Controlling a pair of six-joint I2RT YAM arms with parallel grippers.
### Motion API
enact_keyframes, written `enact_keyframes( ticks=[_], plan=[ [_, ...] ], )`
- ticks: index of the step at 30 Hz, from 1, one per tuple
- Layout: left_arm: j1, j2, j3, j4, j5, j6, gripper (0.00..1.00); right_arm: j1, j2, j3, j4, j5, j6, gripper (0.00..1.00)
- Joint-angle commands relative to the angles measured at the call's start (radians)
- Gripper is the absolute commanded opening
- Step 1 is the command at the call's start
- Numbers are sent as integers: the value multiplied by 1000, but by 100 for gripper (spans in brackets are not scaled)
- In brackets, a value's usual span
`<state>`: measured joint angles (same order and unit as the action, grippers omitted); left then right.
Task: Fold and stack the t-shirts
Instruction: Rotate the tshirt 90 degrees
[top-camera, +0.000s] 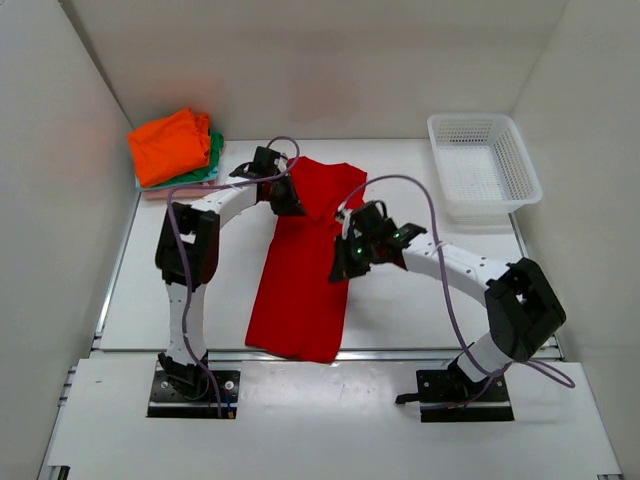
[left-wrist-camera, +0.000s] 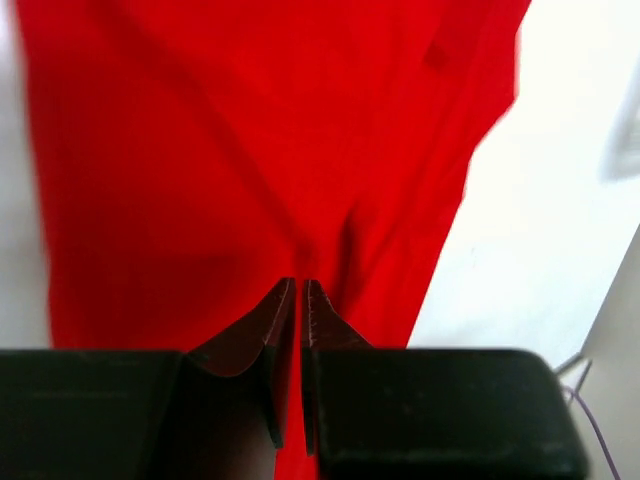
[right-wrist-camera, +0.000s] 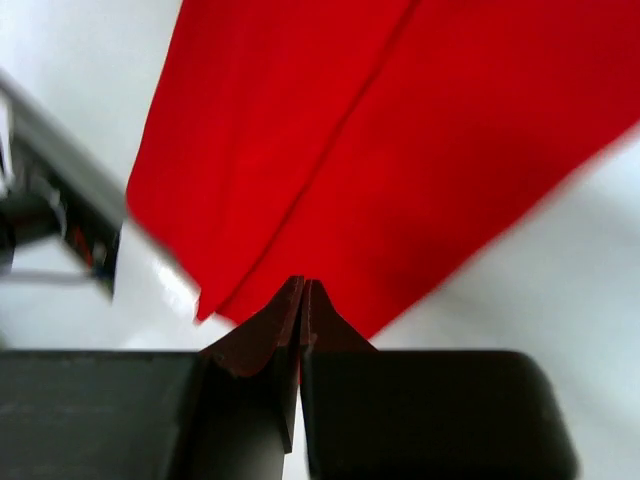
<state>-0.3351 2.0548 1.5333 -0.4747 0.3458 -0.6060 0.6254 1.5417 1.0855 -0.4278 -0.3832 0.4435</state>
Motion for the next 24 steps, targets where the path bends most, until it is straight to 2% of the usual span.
enact_keyframes(
  ticks=[1, 4, 8, 12, 15, 17, 20, 22, 24],
  plan=[
    [-22, 40, 172, 48, -17, 6, 19, 98, -28, -80, 213, -94, 116, 0],
    [-27, 161, 272, 31, -33, -1, 18, 151, 33, -114, 225, -121, 143, 0],
    [-30, 237, 329, 16, -79, -1, 18, 187, 125, -134, 222, -128, 129, 0],
    [-31, 339, 413, -60, -172, 21, 18, 186, 173, -137, 124, -36, 104, 0],
    [-31, 479, 628, -241, -214, 52, 18, 143, 192, -160, 77, -10, 83, 0],
    [-19, 577, 858, -338, -215, 48, 17, 97, 193, -156, 51, 9, 42, 0],
    [-4, 743, 1110, -427, -218, 9, 16, 64, 202, -138, 6, 29, -5, 0],
    [10, 757, 1139, -429, -222, -26, 15, 48, 216, -124, -23, 35, -32, 0],
    [28, 733, 1046, -351, -191, -44, 14, 33, 231, -101, -32, 32, -61, 0]
  ],
)
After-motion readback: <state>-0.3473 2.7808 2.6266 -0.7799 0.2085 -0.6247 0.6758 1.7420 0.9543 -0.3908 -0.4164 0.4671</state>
